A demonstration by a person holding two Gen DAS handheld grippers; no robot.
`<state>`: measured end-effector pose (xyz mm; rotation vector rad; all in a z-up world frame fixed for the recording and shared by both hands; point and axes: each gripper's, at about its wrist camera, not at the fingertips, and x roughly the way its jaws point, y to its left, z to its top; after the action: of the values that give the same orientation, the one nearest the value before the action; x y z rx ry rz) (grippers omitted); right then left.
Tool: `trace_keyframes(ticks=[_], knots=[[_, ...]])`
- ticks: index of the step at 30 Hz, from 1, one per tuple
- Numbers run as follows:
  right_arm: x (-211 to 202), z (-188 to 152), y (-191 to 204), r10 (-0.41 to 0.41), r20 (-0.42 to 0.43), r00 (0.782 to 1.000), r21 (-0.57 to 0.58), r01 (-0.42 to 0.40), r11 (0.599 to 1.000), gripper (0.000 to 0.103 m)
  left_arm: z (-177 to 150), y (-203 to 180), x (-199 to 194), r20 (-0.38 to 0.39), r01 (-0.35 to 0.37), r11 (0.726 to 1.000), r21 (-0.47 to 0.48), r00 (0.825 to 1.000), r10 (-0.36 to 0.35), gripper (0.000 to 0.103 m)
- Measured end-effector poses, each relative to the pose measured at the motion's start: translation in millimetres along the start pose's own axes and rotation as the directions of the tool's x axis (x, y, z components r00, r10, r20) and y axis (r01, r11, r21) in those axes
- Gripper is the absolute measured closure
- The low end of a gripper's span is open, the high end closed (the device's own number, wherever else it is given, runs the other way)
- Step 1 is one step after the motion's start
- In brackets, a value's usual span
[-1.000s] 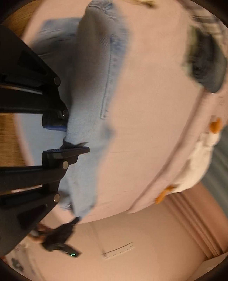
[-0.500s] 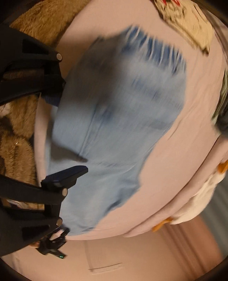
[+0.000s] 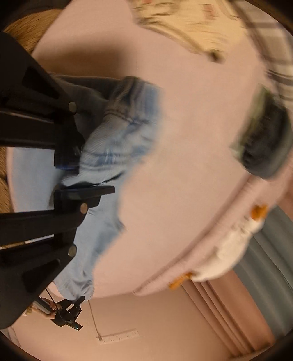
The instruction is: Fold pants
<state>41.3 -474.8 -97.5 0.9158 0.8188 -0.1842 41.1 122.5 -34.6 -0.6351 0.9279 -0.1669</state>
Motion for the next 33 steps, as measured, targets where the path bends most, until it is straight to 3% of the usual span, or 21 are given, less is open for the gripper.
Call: trace_keyframes(ticks=[2,5,7,10,12,14,15,18,20,23,25,28,33], knots=[[-21,12,21,0.059,0.063,0.996,-0.032,-0.057,0.998,0.091,4,-9,-16,0.041,0.034,0.999,0.020,0.999,-0.035,0.092],[-47,10,22,0.046,0.127,0.991,-0.033,-0.042,0.999,0.091,-13,-2,-15,-0.028,-0.003,0.999,0.045,1.000,0.005,0.092],[-39,-1,9,0.005,0.097,0.995,-0.004,-0.004,1.000,0.091,-42,12,5,-0.120,-0.071,0.995,0.071,0.990,0.079,0.091],[-3,-28,-34,-0.132,-0.022,0.991,0.058,0.133,0.990,0.091,-65,29,34,-0.217,-0.143,0.988,0.053,0.964,0.151,0.087],[16,-43,-60,-0.201,-0.099,0.975,0.094,0.210,0.973,0.090,-70,31,35,-0.183,-0.149,0.987,0.054,0.971,0.156,0.085],[11,-51,-69,-0.120,-0.046,0.992,0.121,0.125,0.985,0.089,-69,27,32,-0.187,-0.155,0.985,0.070,0.968,0.166,0.084],[6,-53,-69,-0.110,-0.042,0.993,0.124,0.115,0.986,0.081,-66,26,34,-0.194,-0.155,0.986,0.067,0.967,0.165,0.084],[-8,-55,-65,-0.147,-0.024,0.989,0.115,0.149,0.982,0.068,-62,28,34,-0.206,-0.150,0.988,0.040,0.966,0.155,0.081],[-15,-54,-65,-0.160,-0.005,0.987,0.109,0.159,0.981,0.068,-64,28,29,-0.205,-0.152,0.988,0.026,0.967,0.154,0.077],[-19,-49,-72,-0.116,0.015,0.993,0.129,0.113,0.985,0.067,-61,31,26,-0.209,-0.139,0.990,0.016,0.968,0.140,0.074],[-11,-42,-75,-0.069,-0.009,0.998,0.152,0.070,0.986,0.067,-60,32,25,-0.204,-0.149,0.989,0.008,0.968,0.147,0.074],[-5,-38,-63,-0.083,-0.040,0.996,0.147,0.088,0.985,0.067,-61,29,27,-0.199,-0.164,0.986,0.015,0.966,0.163,0.074],[-25,-25,-25,-0.023,0.049,0.999,0.078,0.019,0.997,0.067,-60,23,31,-0.201,-0.187,0.982,0.032,0.961,0.189,0.074]])
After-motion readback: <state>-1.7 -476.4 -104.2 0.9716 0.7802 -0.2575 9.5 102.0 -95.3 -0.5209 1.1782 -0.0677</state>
